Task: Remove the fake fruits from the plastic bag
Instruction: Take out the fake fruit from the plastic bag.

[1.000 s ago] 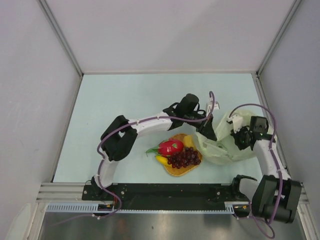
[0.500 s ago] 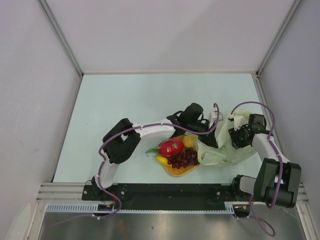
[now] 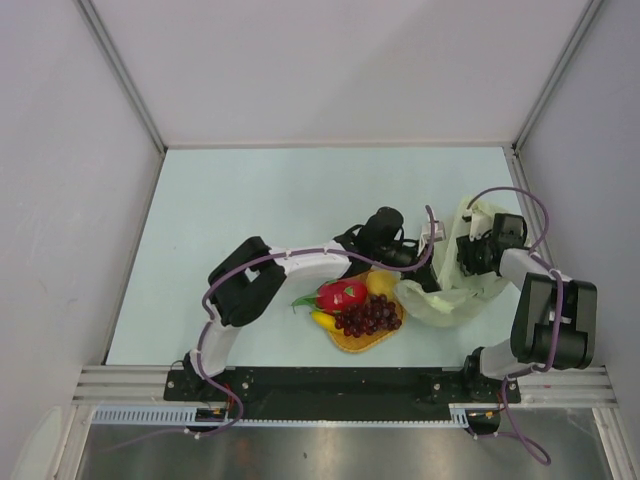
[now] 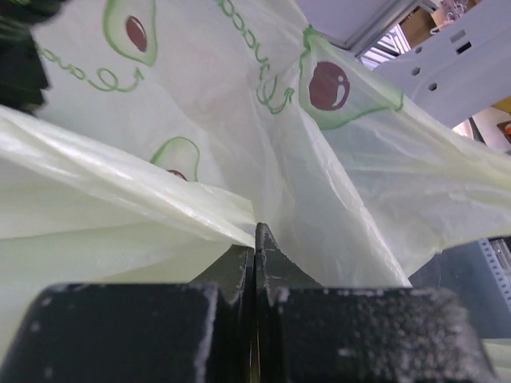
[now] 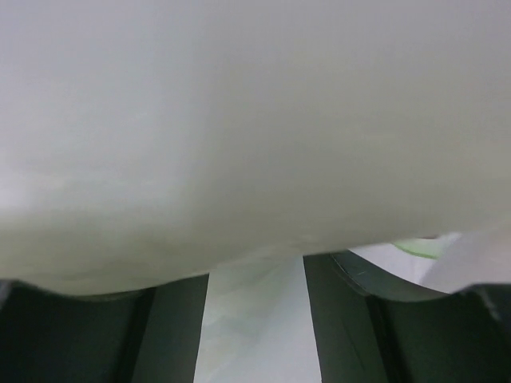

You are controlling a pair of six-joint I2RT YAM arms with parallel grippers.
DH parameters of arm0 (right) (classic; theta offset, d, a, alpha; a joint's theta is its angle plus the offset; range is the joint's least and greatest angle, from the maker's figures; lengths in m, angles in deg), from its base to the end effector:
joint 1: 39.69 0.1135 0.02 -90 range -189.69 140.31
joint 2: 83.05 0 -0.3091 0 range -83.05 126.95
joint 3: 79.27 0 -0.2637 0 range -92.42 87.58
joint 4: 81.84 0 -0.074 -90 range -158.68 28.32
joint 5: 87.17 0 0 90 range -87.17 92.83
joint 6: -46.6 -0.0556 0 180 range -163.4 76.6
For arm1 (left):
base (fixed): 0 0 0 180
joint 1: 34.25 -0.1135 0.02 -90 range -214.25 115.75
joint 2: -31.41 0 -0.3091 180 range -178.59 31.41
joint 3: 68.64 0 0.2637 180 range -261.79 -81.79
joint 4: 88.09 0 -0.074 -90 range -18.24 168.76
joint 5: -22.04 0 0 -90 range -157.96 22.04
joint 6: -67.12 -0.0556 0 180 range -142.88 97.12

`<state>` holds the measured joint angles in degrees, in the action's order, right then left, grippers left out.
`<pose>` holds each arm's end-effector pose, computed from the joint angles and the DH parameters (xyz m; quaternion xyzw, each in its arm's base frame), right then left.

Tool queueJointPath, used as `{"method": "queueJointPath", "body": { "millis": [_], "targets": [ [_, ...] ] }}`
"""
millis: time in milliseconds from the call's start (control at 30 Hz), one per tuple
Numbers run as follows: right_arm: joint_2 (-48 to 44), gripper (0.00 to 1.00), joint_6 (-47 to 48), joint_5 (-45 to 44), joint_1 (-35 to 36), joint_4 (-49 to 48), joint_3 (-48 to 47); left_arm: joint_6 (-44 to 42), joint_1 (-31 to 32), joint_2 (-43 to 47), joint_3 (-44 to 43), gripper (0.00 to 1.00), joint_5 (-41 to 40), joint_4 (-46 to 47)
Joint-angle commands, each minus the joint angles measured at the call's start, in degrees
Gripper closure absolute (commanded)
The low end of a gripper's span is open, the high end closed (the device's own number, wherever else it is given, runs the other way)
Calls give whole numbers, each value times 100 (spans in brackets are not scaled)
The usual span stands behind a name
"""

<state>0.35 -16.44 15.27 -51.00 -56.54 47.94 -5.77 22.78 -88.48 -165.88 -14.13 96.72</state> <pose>0.2802 -0.0438 0.1800 -0.1609 0.9373 0.0023 0.3093 0.2448 -0.4599 0.2472 0.4966 0.5864 -0.6084 0.1985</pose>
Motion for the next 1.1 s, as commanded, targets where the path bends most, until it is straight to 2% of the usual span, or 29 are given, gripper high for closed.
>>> {"method": "queueJointPath", "body": {
  "millis": [0,233,333,500,600,633,700,733,833,867,967,1000,1067],
  "targets": [
    [36,45,-419,3,67,-984,-343,372,62,-95,139,100,480,639],
    [246,40,-358,179,225,-1521,-483,715,80,-166,332,100,638,1096],
    [527,39,-174,39,383,-1583,-633,707,71,-183,297,100,638,1166],
    [959,40,501,284,507,-1390,-800,680,80,-166,324,100,673,1175],
    [1231,56,775,30,542,-1067,-800,523,80,-104,315,100,577,1026],
    [1232,70,828,-144,525,-978,-765,470,62,-69,323,100,542,939],
    [1057,87,811,-365,411,-548,-773,329,10,45,350,100,393,798],
    [960,100,819,-488,376,-337,-774,259,-17,97,350,100,331,702],
    [241,100,934,-358,244,857,-765,-215,-184,291,122,100,173,-149],
    [12,100,1134,-287,235,1539,-721,-538,-271,370,-9,100,85,-657],
    [-875,100,1678,-155,278,2823,-529,-1416,-421,721,-238,100,-520,-1608],
    [-1382,100,1803,-146,279,3064,-440,-1594,-439,931,-265,100,-1061,-2237],
    [-1868,100,2319,-85,279,3686,-221,-2006,-474,1143,-318,100,-1486,-2655]
  ]
}}
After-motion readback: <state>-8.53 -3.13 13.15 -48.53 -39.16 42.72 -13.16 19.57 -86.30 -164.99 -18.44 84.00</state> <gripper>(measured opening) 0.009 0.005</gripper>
